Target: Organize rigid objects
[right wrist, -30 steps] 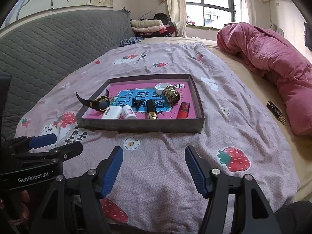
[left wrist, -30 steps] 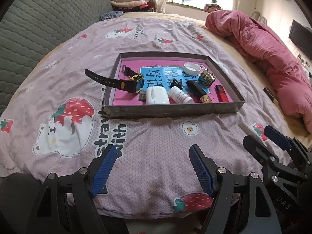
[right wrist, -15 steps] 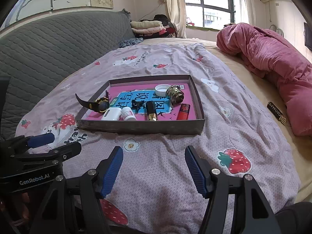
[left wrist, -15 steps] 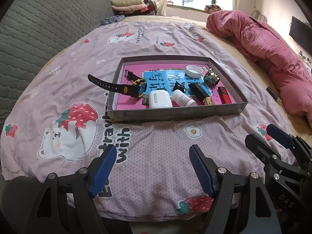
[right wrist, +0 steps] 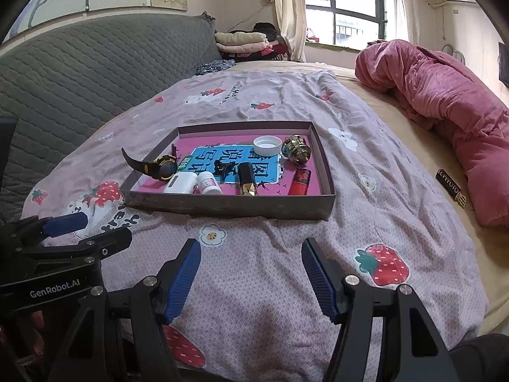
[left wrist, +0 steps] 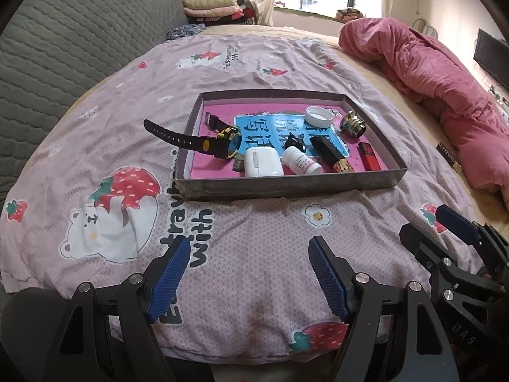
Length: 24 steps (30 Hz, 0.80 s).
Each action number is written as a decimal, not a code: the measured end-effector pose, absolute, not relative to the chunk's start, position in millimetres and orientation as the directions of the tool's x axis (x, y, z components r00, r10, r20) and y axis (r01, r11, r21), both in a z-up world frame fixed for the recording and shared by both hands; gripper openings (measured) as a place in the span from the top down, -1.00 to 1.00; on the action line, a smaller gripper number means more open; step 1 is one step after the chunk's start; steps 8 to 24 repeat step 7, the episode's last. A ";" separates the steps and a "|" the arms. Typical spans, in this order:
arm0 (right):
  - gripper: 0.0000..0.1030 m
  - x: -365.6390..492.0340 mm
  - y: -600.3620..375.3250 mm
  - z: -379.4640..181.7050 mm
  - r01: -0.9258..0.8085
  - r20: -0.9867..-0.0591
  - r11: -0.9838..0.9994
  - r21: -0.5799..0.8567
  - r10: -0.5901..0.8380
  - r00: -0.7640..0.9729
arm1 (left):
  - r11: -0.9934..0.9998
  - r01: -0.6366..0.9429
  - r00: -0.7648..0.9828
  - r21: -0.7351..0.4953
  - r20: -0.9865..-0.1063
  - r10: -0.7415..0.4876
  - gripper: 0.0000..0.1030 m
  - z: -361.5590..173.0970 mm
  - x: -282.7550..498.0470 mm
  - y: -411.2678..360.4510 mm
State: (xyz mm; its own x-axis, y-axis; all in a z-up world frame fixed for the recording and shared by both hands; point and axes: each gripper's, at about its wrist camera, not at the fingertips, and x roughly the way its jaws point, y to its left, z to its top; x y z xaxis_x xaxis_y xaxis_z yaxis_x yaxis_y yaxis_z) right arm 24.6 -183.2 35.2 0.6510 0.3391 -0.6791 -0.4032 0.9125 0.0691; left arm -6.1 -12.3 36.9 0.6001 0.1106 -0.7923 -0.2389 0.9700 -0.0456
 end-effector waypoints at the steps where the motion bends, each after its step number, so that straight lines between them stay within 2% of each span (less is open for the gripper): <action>1: -0.27 25.1 -182.8 35.0 -0.405 -0.679 0.912 0.068 0.339 0.651 | 0.969 -0.240 0.603 -0.053 -0.791 0.106 -0.52 36.7 -5.8 -11.1; 24: -0.27 31.4 -183.3 31.1 -0.402 -0.688 0.913 0.074 0.339 0.642 | 0.957 -0.282 0.617 -0.070 -0.777 0.125 -0.52 36.1 -4.8 -0.5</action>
